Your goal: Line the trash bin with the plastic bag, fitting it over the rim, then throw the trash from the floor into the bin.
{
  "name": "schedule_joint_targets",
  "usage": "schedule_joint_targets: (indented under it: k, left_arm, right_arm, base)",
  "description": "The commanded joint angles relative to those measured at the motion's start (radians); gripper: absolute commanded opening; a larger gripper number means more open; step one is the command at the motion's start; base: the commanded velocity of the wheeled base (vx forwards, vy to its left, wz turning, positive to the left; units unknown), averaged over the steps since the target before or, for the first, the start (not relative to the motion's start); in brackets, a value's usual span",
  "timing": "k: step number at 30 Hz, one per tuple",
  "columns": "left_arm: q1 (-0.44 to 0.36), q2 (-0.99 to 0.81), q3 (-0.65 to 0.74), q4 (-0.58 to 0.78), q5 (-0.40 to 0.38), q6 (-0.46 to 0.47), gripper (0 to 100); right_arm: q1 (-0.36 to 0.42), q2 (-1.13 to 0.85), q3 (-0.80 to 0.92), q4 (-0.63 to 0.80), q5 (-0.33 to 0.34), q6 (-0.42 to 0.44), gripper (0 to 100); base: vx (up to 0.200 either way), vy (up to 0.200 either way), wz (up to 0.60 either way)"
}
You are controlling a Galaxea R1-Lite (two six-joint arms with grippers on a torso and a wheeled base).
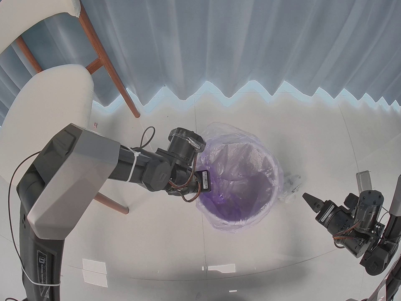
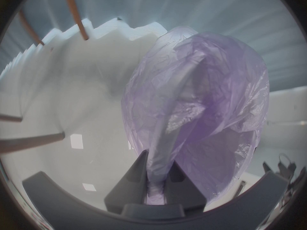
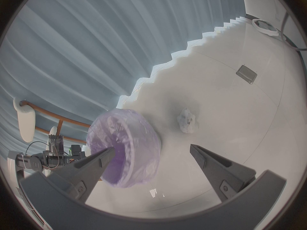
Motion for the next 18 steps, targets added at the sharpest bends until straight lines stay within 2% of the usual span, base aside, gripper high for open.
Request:
schedule_joint_targets:
  k: [1, 2, 4, 5, 11, 15, 18]
  left_arm:
    - [0.032, -0.040, 0.069, -0.010, -0.091, 0.131, 0]
    - [0.041, -0.040, 0.080, -0.010, -0.125, 0.204, 0]
    - [0.052, -0.038, 0.081, -0.010, -0.154, 0.281, 0]
    - [0.066, -0.034, 0.078, -0.012, -0.171, 0.348, 0]
    - [0.127, -0.031, 0.072, -0.009, -0.223, 0.701, 0]
    - [0.141, -0.028, 0.077, -0.009, -0.237, 0.810, 0]
    - [0.140, -0.020, 0.069, -0.013, -0.237, 0.822, 0]
  right_arm:
    - [0.000, 0.003, 0.016, -0.011, 0.000, 0.014, 100]
    - [0.002, 0.001, 0.016, -0.011, 0.000, 0.019, 100]
    - [0.002, 0.001, 0.016, -0.011, 0.000, 0.019, 100]
    - [0.002, 0.001, 0.016, -0.011, 0.000, 0.019, 100]
    - [0.000, 0.003, 0.016, -0.008, -0.001, 0.035, 100]
    - [0.002, 0.003, 0.016, -0.008, -0.003, 0.035, 100]
    - [0.000, 0.004, 0.016, -0.004, -0.003, 0.037, 100]
  base:
    - [0.000, 0.000, 0.00]
    - [0.000, 0.000, 0.00]
    - [0.000, 0.000, 0.00]
    - [0.000, 0.000, 0.00]
    - [0.000, 0.000, 0.00]
    - [0.000, 0.000, 0.00]
    - [0.000, 0.000, 0.00]
